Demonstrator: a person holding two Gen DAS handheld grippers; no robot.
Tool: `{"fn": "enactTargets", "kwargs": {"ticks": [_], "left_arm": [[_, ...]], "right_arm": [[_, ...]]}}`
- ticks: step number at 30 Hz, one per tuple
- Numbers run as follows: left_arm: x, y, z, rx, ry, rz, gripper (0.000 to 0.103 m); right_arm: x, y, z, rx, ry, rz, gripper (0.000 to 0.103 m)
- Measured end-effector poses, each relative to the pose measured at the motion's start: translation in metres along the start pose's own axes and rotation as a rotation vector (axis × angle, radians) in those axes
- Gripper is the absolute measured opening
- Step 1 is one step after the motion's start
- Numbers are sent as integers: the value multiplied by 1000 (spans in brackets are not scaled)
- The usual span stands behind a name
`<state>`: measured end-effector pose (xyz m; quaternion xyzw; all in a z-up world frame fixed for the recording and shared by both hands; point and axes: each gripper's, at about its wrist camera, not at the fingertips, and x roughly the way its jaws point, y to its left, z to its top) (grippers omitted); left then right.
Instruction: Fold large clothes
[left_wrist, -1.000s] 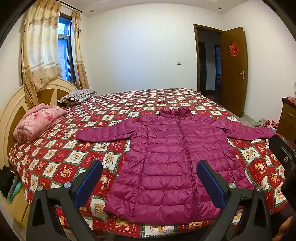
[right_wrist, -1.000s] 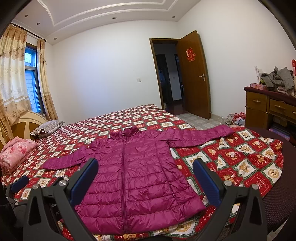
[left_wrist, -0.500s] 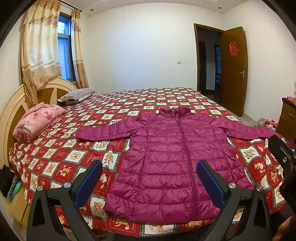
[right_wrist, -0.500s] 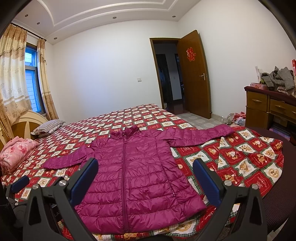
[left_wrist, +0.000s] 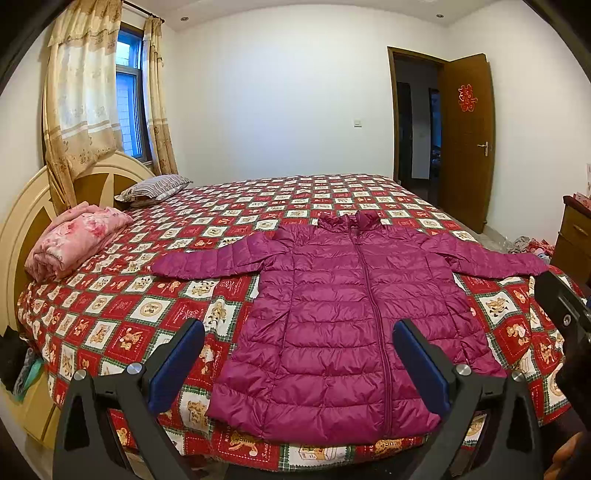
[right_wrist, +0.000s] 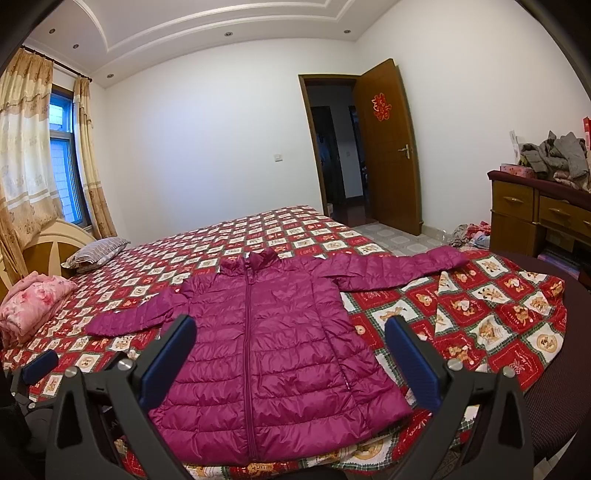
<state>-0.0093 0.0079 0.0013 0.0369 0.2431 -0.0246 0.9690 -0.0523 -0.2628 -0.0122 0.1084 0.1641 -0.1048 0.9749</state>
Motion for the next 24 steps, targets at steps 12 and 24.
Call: {"fn": "enactTargets", "kwargs": {"ticks": [12, 24], "left_arm": [[0, -1, 0, 0, 1, -1, 102], [-1, -2, -1, 1, 1, 1, 102]], "right_arm": [[0, 0, 0, 1, -1, -1, 103], [0, 0, -1, 4, 3, 0, 103]]}}
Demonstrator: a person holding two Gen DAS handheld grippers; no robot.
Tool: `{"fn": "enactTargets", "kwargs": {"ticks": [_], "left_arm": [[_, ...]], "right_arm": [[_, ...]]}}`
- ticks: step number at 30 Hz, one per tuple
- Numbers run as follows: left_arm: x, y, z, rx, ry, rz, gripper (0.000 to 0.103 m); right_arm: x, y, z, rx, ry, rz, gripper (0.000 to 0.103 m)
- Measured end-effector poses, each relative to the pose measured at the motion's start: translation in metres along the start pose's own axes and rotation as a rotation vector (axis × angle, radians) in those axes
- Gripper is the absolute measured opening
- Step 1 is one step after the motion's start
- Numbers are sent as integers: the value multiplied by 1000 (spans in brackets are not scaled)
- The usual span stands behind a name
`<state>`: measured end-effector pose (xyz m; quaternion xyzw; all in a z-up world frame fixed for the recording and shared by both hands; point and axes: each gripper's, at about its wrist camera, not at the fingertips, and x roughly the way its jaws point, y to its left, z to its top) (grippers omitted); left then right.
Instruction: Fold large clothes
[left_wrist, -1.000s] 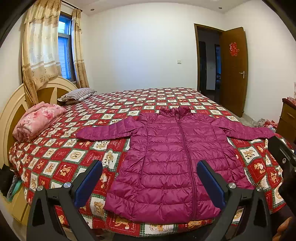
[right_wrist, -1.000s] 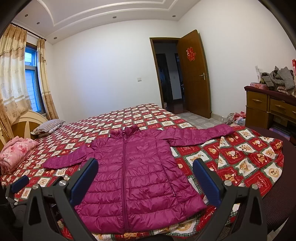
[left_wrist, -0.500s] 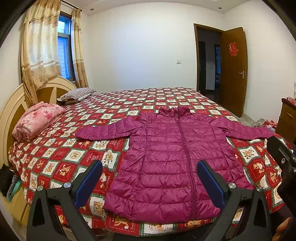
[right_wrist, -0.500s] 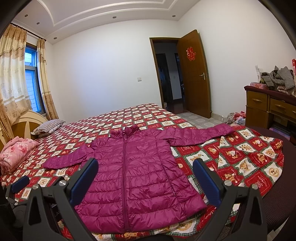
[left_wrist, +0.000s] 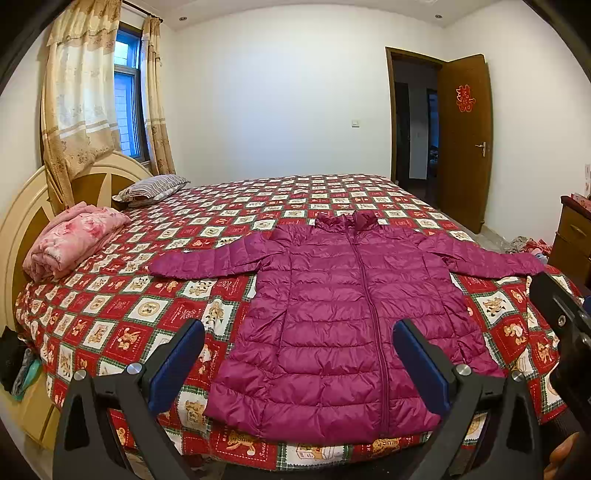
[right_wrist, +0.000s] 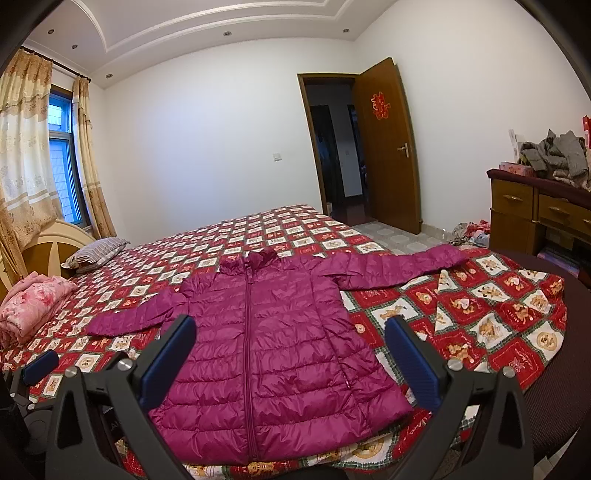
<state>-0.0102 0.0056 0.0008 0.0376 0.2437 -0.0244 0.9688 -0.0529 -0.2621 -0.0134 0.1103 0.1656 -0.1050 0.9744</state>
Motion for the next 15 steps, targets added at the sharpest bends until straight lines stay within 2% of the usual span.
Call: {"fn": "enactTargets", "kwargs": {"ticks": [15], "left_arm": [[6, -8, -1, 14, 25, -19, 102]], "right_arm": [[6, -2, -3, 5, 25, -10, 103]]}}
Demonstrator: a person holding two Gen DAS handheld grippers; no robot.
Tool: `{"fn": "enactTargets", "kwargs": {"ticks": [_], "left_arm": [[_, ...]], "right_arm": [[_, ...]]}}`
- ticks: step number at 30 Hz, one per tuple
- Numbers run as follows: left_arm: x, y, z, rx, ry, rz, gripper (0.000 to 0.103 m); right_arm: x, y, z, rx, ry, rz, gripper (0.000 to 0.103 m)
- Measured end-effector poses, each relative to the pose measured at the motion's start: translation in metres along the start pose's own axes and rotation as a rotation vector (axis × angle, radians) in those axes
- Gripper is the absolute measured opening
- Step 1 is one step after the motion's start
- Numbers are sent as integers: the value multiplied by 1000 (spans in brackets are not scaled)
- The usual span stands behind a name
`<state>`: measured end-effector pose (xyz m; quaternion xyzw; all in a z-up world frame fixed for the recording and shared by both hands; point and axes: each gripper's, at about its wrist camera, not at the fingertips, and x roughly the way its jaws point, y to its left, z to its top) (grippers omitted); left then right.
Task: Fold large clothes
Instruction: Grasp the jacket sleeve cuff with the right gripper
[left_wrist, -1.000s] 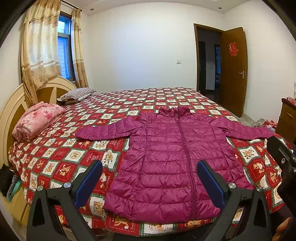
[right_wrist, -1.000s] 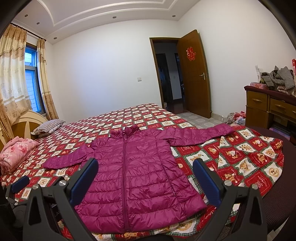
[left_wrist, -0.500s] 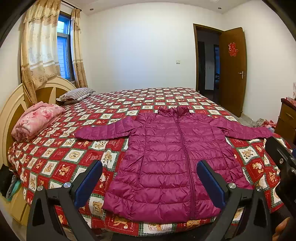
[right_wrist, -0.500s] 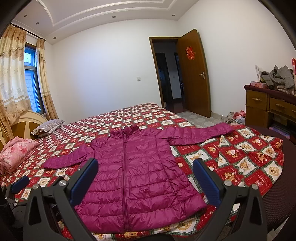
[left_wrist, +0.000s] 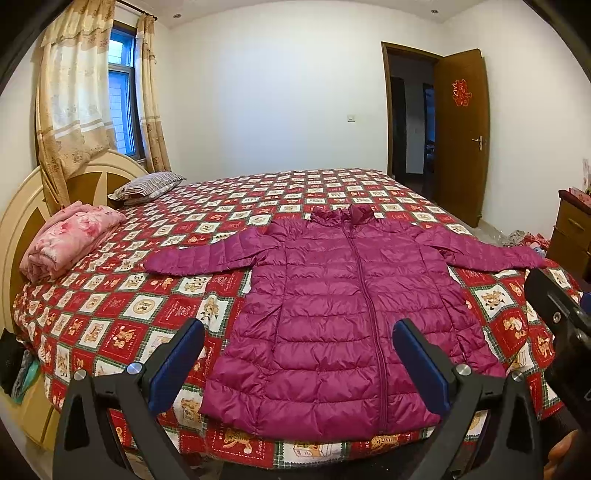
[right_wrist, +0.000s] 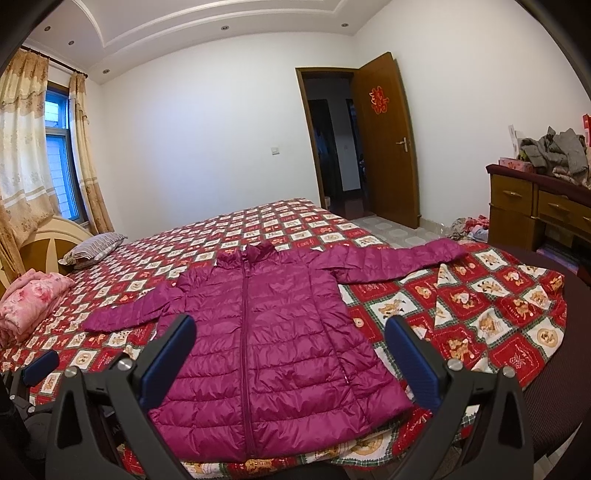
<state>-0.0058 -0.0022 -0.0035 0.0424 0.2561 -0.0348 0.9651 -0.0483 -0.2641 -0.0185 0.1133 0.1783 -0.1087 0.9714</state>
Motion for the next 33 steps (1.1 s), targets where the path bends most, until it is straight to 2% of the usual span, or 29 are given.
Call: {"fn": "enactTargets", "kwargs": {"ticks": [6, 12, 15, 22, 26, 30, 33], "left_arm": [[11, 3, 0, -3, 17, -19, 102], [31, 6, 3, -12, 35, -90, 102], [47, 7, 3, -13, 62, -109, 102], [83, 10, 4, -37, 113, -166, 102], [96, 17, 15, -67, 85, -202, 102], [104, 26, 34, -70, 26, -187, 102], [124, 37, 52, -82, 28, -173, 102]], "right_arm": [[6, -8, 2, 13, 2, -21, 103], [27, -21, 5, 26, 32, -38, 103], [42, -32, 5, 53, 71, -33, 103], [76, -55, -4, 96, 152, -107, 103], [89, -71, 0, 155, 160, -147, 103], [103, -87, 17, 174, 136, -216, 103], [115, -107, 37, 198, 106, -261, 103]]}}
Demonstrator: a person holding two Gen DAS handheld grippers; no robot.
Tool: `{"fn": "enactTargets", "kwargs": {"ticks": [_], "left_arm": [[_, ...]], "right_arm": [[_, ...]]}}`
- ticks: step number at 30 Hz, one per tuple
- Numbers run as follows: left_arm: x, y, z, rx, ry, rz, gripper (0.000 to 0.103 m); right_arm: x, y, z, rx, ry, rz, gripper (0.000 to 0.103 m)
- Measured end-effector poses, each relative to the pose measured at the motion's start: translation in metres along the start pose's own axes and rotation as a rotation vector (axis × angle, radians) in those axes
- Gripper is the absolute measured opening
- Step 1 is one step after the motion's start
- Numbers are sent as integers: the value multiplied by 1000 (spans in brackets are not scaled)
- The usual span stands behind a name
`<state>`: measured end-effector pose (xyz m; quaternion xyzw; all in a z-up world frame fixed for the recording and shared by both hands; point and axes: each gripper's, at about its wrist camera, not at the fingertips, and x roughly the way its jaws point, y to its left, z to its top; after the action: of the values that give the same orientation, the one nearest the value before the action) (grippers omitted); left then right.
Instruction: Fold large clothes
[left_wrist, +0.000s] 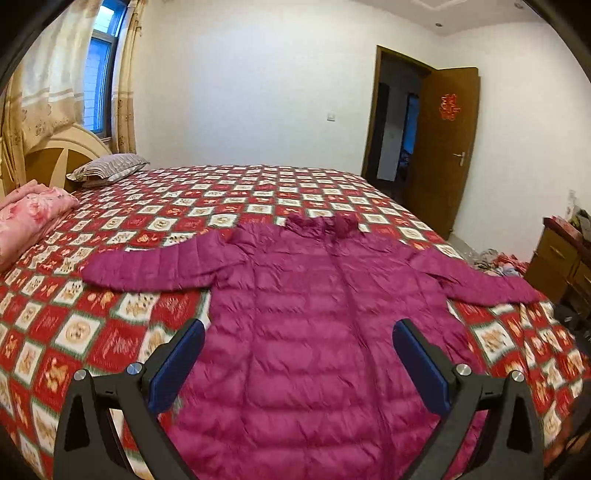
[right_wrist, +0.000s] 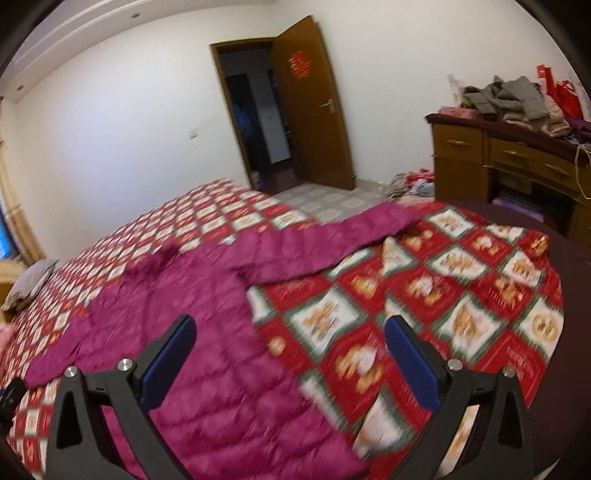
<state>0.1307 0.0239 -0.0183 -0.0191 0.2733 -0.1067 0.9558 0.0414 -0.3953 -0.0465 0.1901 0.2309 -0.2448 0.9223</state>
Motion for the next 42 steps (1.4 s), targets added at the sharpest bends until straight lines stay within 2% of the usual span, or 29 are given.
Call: {"fn": "enactTargets", "kwargs": {"ticks": [5, 9, 11, 12, 13, 17, 20, 23, 25, 26, 27, 29, 32, 36, 39, 42], "left_arm": [[43, 33, 30, -29, 39, 90, 102], [73, 58, 41, -91, 79, 114, 102], [90, 69, 45, -117, 106, 125, 102], [101, 76, 48, -123, 120, 144, 102], [108, 81, 50, -123, 130, 166, 102], [146, 101, 58, -104, 155, 249, 102], [175, 115, 57, -97, 164, 298, 102], [204, 131, 53, -100, 196, 312, 102], [218, 136, 48, -89, 202, 337, 102], [225, 138, 44, -68, 197, 354, 102], [230, 138, 41, -49, 193, 366, 102], [237, 137, 33, -1, 173, 397, 102], [244, 139, 20, 21, 175, 393, 102], [249, 149, 15, -37, 212, 360, 102], [257, 160, 10, -101, 264, 324, 102], [264, 170, 5, -165, 312, 284, 102]], "right_arm": [[42, -36, 52, 68, -17, -79, 103], [99, -80, 81, 152, 36, -159, 103], [128, -105, 89, 193, 61, -212, 100], [145, -117, 92, 218, 88, -231, 92], [160, -129, 94, 245, 105, -244, 89], [201, -160, 95, 330, 154, -303, 86], [221, -167, 92, 368, 183, -304, 83], [233, -162, 92, 344, 200, -295, 61], [241, -160, 92, 324, 212, -285, 36], [244, -160, 91, 319, 227, -284, 29], [247, -161, 90, 318, 237, -287, 27], [249, -164, 89, 305, 222, -294, 17], [251, -151, 96, 205, 221, -316, 13], [226, -116, 119, 84, 126, -289, 12], [196, -60, 137, -57, 52, -218, 12], [174, 6, 141, -192, 1, -116, 12]]}}
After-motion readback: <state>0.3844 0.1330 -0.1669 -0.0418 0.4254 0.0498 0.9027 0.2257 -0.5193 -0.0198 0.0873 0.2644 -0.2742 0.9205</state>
